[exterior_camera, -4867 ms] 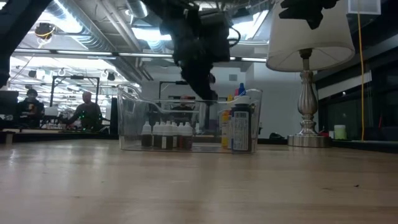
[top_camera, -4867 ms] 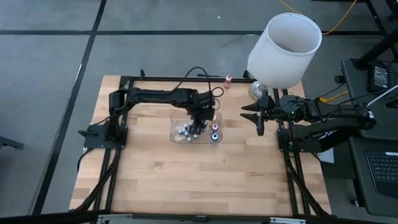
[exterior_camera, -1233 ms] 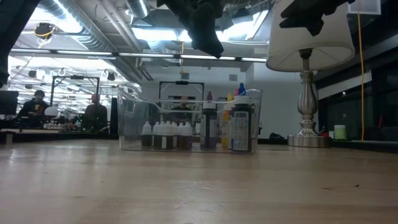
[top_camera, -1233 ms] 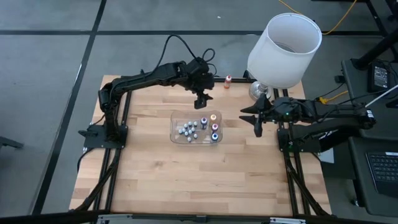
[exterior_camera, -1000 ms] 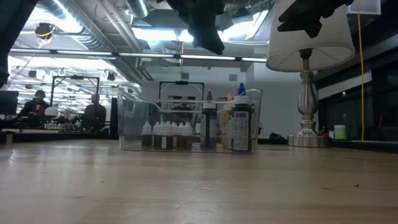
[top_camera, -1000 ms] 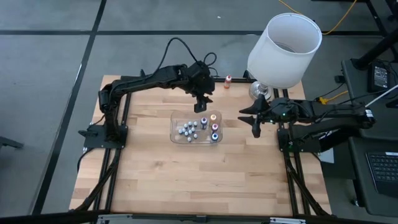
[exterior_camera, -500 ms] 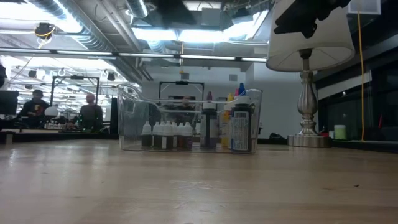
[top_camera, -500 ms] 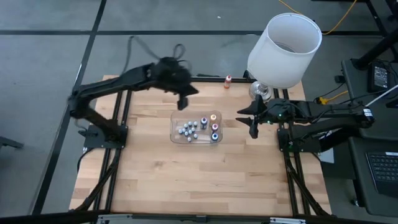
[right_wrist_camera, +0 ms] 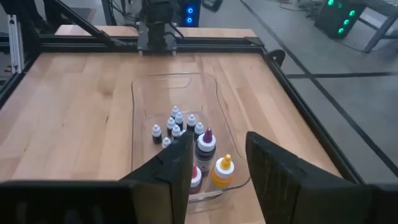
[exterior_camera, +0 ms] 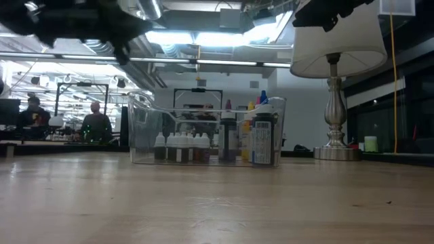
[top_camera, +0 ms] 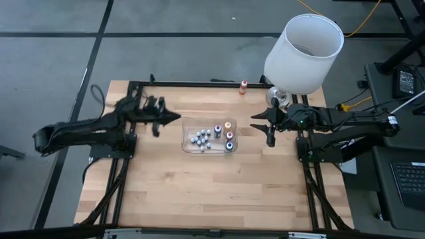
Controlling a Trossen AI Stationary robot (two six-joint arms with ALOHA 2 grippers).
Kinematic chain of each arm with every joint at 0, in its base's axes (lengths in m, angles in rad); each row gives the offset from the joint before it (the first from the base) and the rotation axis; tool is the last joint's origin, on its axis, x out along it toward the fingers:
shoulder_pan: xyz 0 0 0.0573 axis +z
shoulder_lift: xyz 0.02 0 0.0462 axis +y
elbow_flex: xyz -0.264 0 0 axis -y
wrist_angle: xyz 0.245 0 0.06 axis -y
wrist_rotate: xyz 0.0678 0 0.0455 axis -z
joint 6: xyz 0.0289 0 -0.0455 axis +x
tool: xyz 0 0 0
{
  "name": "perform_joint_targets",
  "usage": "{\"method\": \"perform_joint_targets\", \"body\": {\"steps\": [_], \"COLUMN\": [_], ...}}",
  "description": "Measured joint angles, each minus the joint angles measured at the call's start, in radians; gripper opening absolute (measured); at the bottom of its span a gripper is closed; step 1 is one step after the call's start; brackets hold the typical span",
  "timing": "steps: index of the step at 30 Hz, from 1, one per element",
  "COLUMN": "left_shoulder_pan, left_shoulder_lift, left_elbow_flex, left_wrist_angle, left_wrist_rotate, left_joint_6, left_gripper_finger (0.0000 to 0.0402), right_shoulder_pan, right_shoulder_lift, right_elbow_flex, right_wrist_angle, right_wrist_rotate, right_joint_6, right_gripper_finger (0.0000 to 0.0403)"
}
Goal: Pick & Place food coloring
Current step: Put the large orange food coloring bottle into the transparent bin
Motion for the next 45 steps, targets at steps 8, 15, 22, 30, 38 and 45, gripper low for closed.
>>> {"method": "perform_joint_targets", "body": {"steps": [8, 15, 22, 30, 38, 45], "left_shoulder_pan": [-0.2, -0.244, -0.244, -0.245, -0.262, -0.262], "left_shoulder_lift": [-0.217, -0.427, -0.602, -0.668, -0.631, -0.627], "left_elbow_flex": [-0.262, -0.336, -0.336, -0.336, -0.336, -0.336], "left_wrist_angle": [0.15, 0.096, -0.17, -0.363, -0.359, -0.362], "left_wrist_rotate": [-0.321, -0.385, -0.383, -0.351, -0.325, -0.34], "left_joint_6": [-0.052, -0.043, 0.012, 0.02, 0.121, 0.12], "left_gripper_finger": [0.0002, 0.0002, 0.0001, 0.0002, 0.0001, 0.0006], "right_shoulder_pan": [0.0, 0.0, 0.0, 0.0, 0.0, 0.0], "right_shoulder_lift": [0.0, 0.0, 0.0, 0.0, 0.0, 0.0], "right_elbow_flex": [0.0, 0.0, 0.0, 0.0, 0.0, 0.0], "right_wrist_angle": [0.0, 0.0, -0.001, -0.002, -0.002, -0.002], "right_wrist_rotate": [0.023, 0.023, 0.024, 0.024, 0.024, 0.024], "right_joint_6": [0.004, 0.004, 0.004, 0.003, 0.006, 0.006], "right_gripper_finger": [0.0149, 0.0149, 0.0149, 0.0149, 0.0149, 0.0149]}}
